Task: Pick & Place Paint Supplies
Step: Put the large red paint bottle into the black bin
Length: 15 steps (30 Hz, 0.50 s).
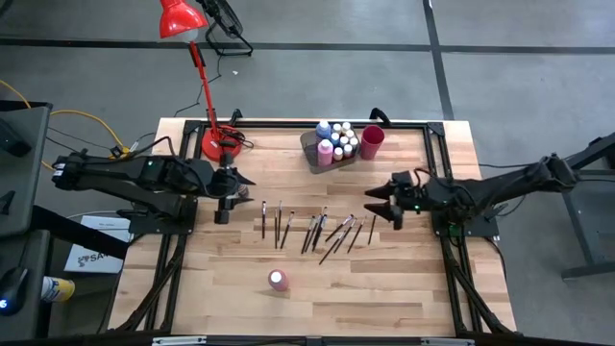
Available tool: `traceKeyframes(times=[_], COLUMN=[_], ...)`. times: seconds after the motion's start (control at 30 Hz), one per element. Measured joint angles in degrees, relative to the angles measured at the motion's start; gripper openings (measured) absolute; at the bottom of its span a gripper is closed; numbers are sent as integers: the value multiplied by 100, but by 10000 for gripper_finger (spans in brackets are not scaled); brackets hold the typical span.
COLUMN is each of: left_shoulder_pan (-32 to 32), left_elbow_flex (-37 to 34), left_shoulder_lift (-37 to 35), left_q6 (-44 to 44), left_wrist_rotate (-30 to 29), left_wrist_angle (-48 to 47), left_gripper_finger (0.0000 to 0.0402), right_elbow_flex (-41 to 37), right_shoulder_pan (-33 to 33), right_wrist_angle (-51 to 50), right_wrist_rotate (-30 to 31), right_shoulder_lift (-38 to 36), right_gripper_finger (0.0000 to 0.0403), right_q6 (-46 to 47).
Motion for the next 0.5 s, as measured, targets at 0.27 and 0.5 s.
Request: traceKeyframes(times=[0.27, 0.5], left_shoulder_pan=[-2, -2], left_elbow_flex=[0, 0], left_shoulder_lift=[295, 313], left_q6=[-230, -323], left_wrist_rotate=[186, 1059], left_wrist_angle=[14, -47], left_gripper_finger=[190, 190], right_elbow_flex=[-991, -1065], right_shoulder_pan=[-482, -1011], right_wrist_angle=[-307, -1816], right_wrist_rotate=[-929, -1045], right_shoulder_lift=[-1795, -3195], right_gripper_finger=[266, 266], right_q6=[25, -67])
